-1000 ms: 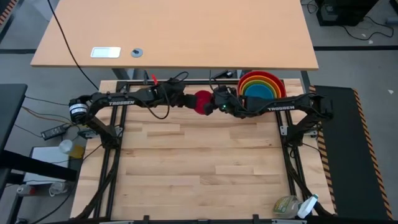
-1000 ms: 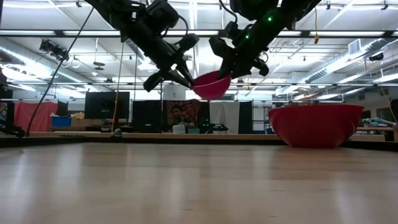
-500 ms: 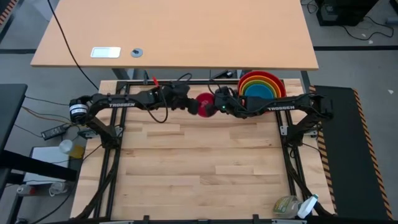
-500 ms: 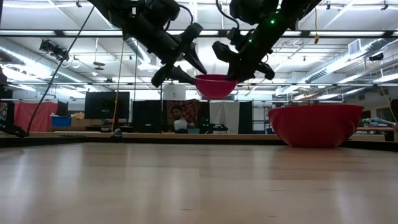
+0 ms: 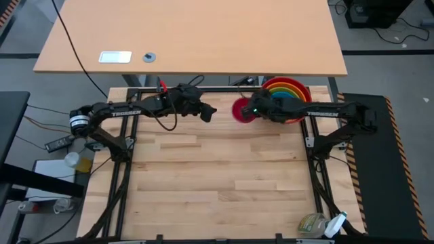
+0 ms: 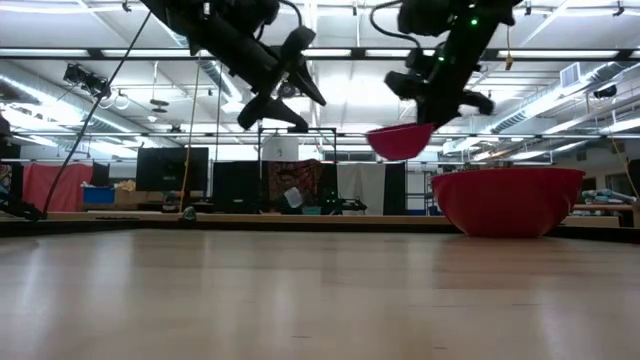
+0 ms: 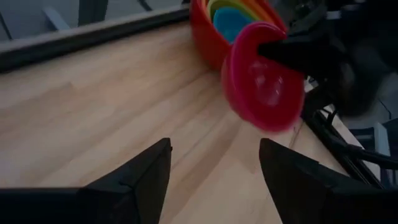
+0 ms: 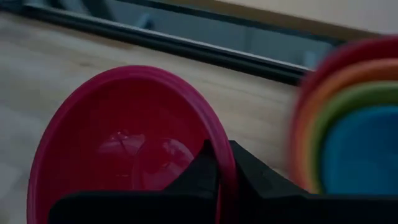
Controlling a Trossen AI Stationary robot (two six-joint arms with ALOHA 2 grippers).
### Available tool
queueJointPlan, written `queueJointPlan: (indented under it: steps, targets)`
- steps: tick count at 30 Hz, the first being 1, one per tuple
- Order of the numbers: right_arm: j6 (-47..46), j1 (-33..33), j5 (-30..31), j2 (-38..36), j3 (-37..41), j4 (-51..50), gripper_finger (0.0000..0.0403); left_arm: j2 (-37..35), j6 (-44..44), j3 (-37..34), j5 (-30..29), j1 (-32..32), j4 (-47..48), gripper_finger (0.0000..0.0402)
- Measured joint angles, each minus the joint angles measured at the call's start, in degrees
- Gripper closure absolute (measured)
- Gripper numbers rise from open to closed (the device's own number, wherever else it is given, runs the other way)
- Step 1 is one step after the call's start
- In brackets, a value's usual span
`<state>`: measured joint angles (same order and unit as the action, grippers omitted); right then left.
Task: Nest bowls inside each other
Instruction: Stack the pink bowl on top of the blue bowl
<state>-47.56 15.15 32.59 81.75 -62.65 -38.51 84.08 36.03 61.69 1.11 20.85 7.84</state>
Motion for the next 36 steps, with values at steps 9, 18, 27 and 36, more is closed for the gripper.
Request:
queueJointPlan:
  steps: [9, 18, 27, 36]
  targets:
    - [-6.7, 5.3, 1.8, -9.7, 2.1, -14.7, 0.0374, -6.0, -11.1, 0.0, -9.0, -2.5, 2.5, 0.0187]
    - [-13.0, 14.3, -3.7, -24.2, 16.1, -13.7, 0.0374, -9.4, -24.2, -0.2, -13.2, -9.0, 0.0, 0.0209]
    - [-26.6, 20.9, -3.2, -32.3, 28.9, -0.4, 0.0374, -9.0, -26.4, -0.2, -13.0, -13.7, -4.2, 0.021]
    - [-25.1, 25.7, -2.1, -27.1, 30.8, 1.8, 0.0375, -9.0, -28.2, -0.2, -9.7, -13.8, -5.5, 0.021]
